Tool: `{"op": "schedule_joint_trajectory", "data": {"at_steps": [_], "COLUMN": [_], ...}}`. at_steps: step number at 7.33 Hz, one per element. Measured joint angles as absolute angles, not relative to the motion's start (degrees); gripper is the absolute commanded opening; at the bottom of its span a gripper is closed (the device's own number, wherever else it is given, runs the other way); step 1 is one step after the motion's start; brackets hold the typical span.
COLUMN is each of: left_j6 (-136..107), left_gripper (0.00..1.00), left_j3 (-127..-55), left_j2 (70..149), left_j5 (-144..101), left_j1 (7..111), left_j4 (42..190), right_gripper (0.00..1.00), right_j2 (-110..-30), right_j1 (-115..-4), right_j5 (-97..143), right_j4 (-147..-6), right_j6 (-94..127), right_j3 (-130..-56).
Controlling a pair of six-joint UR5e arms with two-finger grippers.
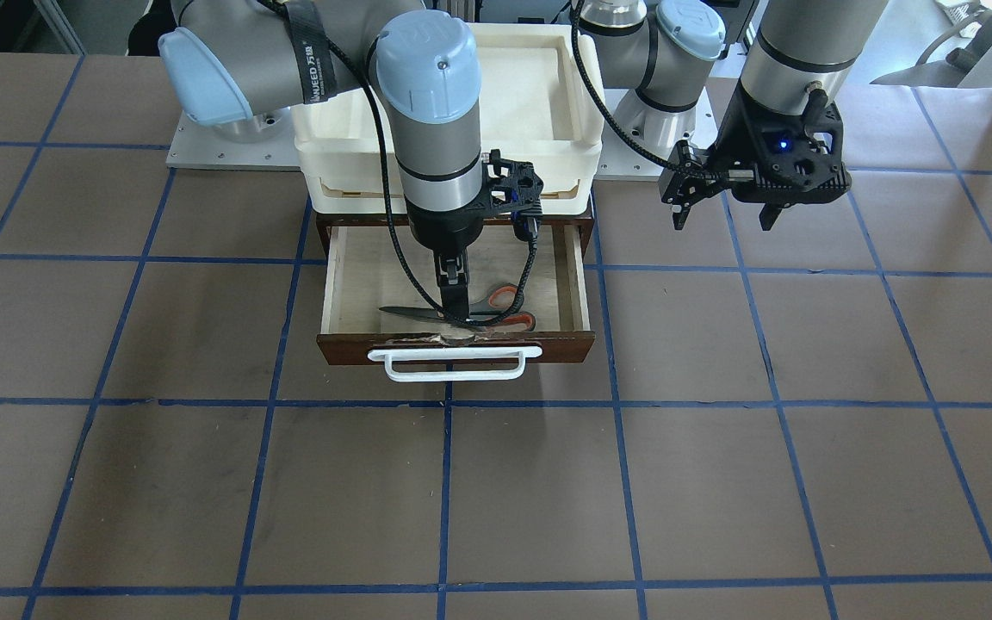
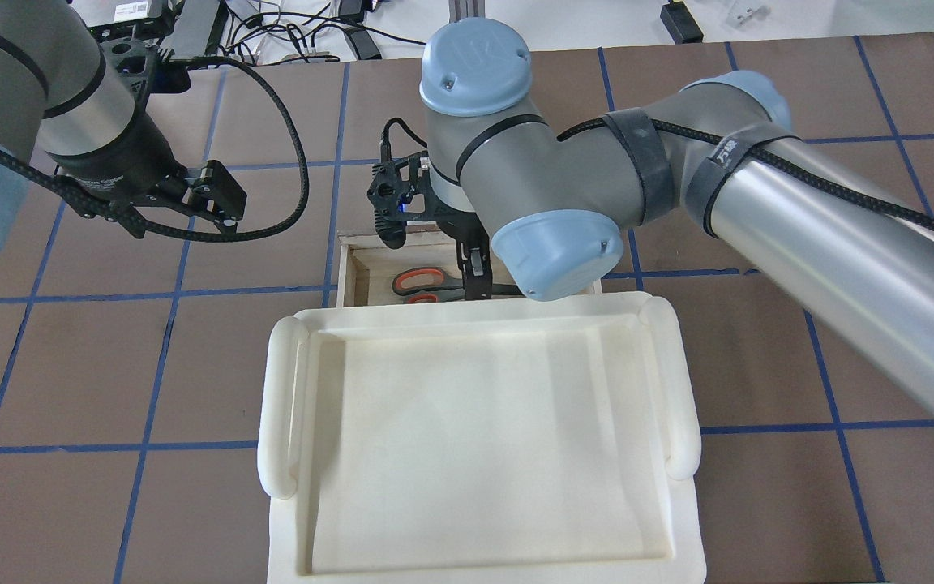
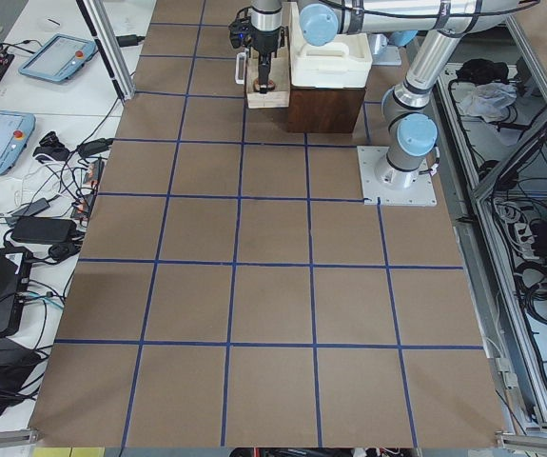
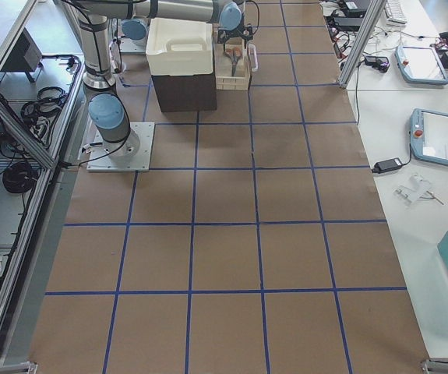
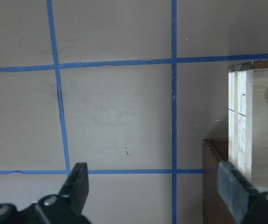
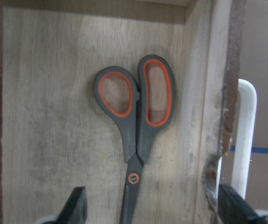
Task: Put scissors in drawer and close it
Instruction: 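Lower the scissors into the drawer and open the right gripper, then raise the right gripper away from the drawer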
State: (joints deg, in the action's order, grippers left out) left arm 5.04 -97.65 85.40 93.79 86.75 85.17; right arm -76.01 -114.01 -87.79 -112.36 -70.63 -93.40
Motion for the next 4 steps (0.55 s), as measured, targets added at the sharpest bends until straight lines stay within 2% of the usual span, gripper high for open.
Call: {"op": "schedule_joint_trajectory", "data": {"at_steps": [4], "left_j6": [5.17], "left_gripper": [1.00], "left_j3": [-97.31], "left_j2": [85.18], "left_j5": [93.77], "left_j1": [86.68], "left_j4": [85.15], "right_gripper": [1.00], "right_j2": [-82.55], "right_j1": [-102.73], "right_j5": [-88.27], "right_j4": [-110.12], "right_j6": [-68.97], "right_j3": [-92.96]}}
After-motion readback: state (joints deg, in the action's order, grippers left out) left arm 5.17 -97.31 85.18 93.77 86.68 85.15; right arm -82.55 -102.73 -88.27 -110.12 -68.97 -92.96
